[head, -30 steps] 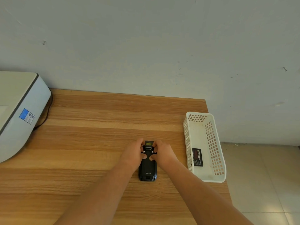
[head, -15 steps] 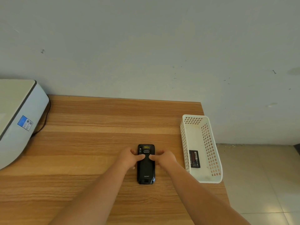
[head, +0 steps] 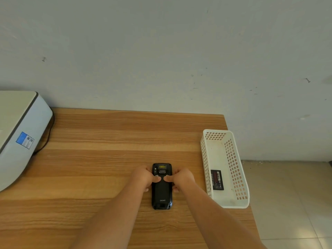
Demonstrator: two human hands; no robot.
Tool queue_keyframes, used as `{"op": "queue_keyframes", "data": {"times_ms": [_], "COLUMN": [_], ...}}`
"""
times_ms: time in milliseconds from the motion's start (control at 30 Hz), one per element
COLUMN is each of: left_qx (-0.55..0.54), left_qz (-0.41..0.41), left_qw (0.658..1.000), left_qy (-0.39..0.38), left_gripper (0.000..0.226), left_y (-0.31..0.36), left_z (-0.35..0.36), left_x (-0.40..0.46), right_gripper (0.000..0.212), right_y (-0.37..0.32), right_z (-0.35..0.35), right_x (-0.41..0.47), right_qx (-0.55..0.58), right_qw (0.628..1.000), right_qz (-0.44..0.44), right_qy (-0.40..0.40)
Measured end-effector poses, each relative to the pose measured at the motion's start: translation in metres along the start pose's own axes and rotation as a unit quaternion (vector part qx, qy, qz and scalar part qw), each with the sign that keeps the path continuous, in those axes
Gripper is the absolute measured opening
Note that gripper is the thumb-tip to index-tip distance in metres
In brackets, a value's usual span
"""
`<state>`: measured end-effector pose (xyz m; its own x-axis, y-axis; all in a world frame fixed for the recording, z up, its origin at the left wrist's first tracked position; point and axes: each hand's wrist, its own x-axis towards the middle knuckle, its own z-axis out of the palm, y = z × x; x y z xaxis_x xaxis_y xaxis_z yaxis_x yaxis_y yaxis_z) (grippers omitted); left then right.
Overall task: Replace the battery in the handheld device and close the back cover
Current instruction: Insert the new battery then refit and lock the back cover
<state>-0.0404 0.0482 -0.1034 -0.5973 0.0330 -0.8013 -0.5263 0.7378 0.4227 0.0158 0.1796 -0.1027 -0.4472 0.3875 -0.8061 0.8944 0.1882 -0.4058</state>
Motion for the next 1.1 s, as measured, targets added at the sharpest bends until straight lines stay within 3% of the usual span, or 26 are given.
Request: {"op": "queue_keyframes", "data": {"times_ms": [100, 267, 567, 767, 967, 1100], "left_qx": [-0.022, -0.106, -0.050, -0.017, 0.039, 0.005], "left_qz": [0.030, 0.049, 0.087, 0.078, 0.102, 0.091], "left_qw": [0.999, 0.993, 0.995, 0.997, 0.994, 0.996], "left_qy": [0.018, -0.015, 0.030, 0.001, 0.029, -0.003], "left_gripper": [0.030, 0.034, 0.024, 0.052, 0.056, 0.058], "left_y": [-0.010, -0.026, -0.032, -0.046, -0.046, -0.051], "left_z": [0.002, 0.003, 0.008, 0.015, 0.015, 0.013], "left_x": [-0.005, -0.010, -0.017, -0.027, -0.025, -0.032], "right_gripper": [0.027, 0.034, 0.027, 0.036, 0.034, 0.038], "right_y": [0.005, 0.025, 0.030, 0.046, 0.044, 0.051], "right_z": [-0.001, 0.003, 0.006, 0.010, 0.014, 0.008], "right_x": [-0.005, -0.009, -0.012, -0.018, -0.017, -0.024], "right_qx": [0.027, 0.069, 0.029, 0.034, 0.009, 0.041], "right_qw": [1.000, 0.997, 0.999, 0.998, 0.999, 0.998], "right_qz": [-0.009, -0.026, -0.045, -0.042, -0.046, -0.031], "right_qy": [-0.001, -0.004, 0.008, -0.012, -0.008, -0.025]}}
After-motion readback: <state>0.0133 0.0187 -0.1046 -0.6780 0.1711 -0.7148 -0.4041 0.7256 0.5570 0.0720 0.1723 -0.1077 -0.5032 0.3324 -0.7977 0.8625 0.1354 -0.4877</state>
